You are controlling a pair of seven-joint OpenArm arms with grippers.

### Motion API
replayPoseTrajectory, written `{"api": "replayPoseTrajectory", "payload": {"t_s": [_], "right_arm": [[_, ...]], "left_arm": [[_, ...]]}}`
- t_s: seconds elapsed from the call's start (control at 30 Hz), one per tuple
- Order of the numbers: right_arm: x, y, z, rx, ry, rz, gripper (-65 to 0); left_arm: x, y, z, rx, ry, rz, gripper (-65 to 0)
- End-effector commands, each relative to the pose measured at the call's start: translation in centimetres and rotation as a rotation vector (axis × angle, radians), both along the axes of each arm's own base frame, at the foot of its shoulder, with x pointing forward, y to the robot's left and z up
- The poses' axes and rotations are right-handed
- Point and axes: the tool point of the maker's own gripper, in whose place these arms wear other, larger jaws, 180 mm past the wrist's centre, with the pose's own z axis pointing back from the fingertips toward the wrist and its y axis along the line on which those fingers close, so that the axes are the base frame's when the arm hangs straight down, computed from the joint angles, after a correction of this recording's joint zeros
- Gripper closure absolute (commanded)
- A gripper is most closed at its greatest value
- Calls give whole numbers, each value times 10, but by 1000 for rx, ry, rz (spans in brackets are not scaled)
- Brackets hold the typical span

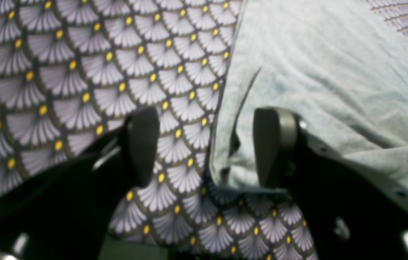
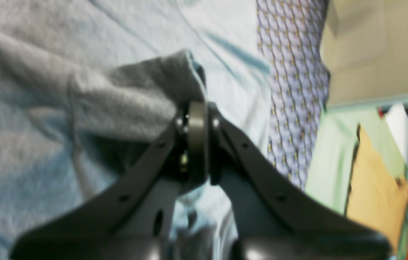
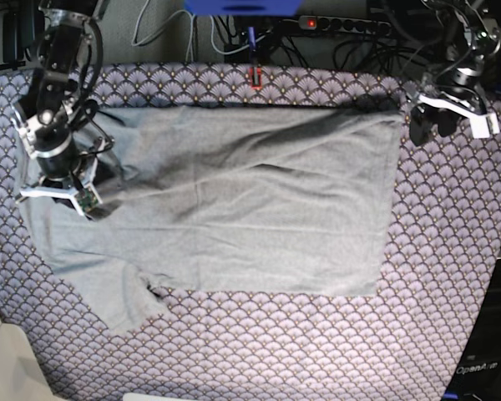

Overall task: Fold the T-shirt properly
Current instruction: 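Move the right gripper back to the collar-edge corner of the shirt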

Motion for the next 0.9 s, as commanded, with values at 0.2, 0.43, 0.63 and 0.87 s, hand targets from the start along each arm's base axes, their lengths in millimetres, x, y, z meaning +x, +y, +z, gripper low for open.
{"api": "replayPoseTrajectory", "payload": {"t_s": [0.2,0.43,0.63,0.87], "right_arm": [[-16,17,-8,52,7,16,0],[-19,16,-13,50,25,18,-13],[-26,19,-19,54,44,26,-241],[-27,10,-16,37,41,7,-440]], "left_arm": [[10,2,24,32,-76,-11,-405],[10,2,25,33,-77,-11,-405],[7,2,23,33,-69,-12,-405],[7,2,24,35,-70,-13,-405]]}}
